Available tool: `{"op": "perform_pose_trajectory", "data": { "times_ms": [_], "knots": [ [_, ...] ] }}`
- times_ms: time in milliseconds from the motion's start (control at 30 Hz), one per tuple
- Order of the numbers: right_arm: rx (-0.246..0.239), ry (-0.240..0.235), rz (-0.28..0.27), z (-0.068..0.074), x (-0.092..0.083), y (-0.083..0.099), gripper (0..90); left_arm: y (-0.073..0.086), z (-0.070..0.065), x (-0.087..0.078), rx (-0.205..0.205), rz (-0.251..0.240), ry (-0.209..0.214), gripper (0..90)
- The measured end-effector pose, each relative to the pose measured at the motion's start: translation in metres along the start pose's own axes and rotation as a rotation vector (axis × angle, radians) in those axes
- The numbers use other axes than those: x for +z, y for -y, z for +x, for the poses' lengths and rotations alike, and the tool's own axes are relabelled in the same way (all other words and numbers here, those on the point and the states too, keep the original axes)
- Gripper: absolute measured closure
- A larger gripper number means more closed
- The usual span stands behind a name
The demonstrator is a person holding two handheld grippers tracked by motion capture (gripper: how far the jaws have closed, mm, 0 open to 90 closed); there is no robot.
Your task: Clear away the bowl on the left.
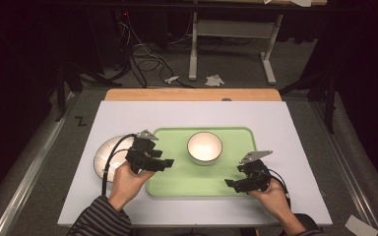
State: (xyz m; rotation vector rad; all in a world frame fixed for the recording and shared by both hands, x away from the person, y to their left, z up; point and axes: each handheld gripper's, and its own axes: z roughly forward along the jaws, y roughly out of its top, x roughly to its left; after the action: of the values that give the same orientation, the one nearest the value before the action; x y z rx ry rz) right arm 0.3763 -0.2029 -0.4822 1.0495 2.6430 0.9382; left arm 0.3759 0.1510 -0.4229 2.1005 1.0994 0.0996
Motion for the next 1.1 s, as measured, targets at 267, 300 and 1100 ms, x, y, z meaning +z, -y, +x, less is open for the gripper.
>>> {"op": "perform_pose_trajectory", "data": {
  "times_ms": [267,300,1100],
  "knots": [
    [0.002,0.004,-0.007,-0.001,-0.001,0.000,27.8,0.005,-0.007,0.004,0.008,0.012,0.020,40.2],
    [0.008,0.002,-0.003,0.000,-0.001,0.000,27.8,0.006,-0.007,0.005,0.011,0.015,0.021,40.2],
    [0.002,-0.001,-0.010,-0.001,-0.002,0.000,27.9,0.018,-0.014,0.028,0.022,0.068,0.026,40.2]
  ]
}}
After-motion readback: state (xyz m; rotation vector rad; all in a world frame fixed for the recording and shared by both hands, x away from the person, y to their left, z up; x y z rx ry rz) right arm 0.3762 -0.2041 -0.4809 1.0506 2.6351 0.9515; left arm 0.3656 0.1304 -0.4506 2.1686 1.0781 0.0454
